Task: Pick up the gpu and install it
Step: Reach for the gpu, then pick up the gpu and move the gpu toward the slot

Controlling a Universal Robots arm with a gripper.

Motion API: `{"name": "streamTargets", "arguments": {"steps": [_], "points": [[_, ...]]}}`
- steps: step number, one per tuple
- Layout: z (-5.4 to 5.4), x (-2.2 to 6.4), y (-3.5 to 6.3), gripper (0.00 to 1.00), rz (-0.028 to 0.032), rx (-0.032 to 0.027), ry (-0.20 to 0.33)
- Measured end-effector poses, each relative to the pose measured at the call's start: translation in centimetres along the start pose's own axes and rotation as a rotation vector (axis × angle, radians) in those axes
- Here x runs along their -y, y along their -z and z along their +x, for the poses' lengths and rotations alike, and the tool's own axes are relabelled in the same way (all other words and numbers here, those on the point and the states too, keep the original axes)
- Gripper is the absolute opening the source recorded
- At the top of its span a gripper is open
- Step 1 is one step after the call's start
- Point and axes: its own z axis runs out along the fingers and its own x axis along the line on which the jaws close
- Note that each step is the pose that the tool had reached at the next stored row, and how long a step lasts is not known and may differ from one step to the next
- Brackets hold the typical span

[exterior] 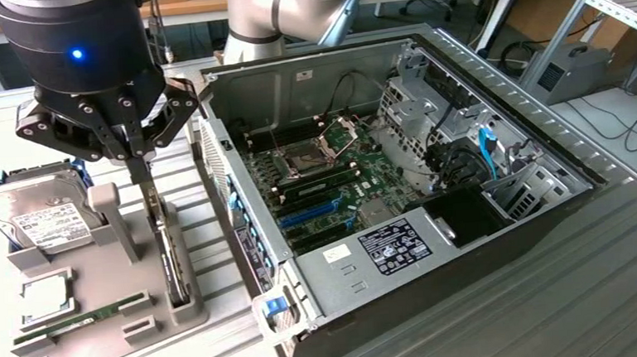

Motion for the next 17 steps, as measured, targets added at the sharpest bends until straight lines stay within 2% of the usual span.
{"name": "streamTargets", "arguments": {"steps": [7,17], "points": [[0.39,0.04,0.01,0.11,0.0001,0.0,0.0],[0.42,0.04,0.01,0.11,0.0,0.0001,0.0]]}}
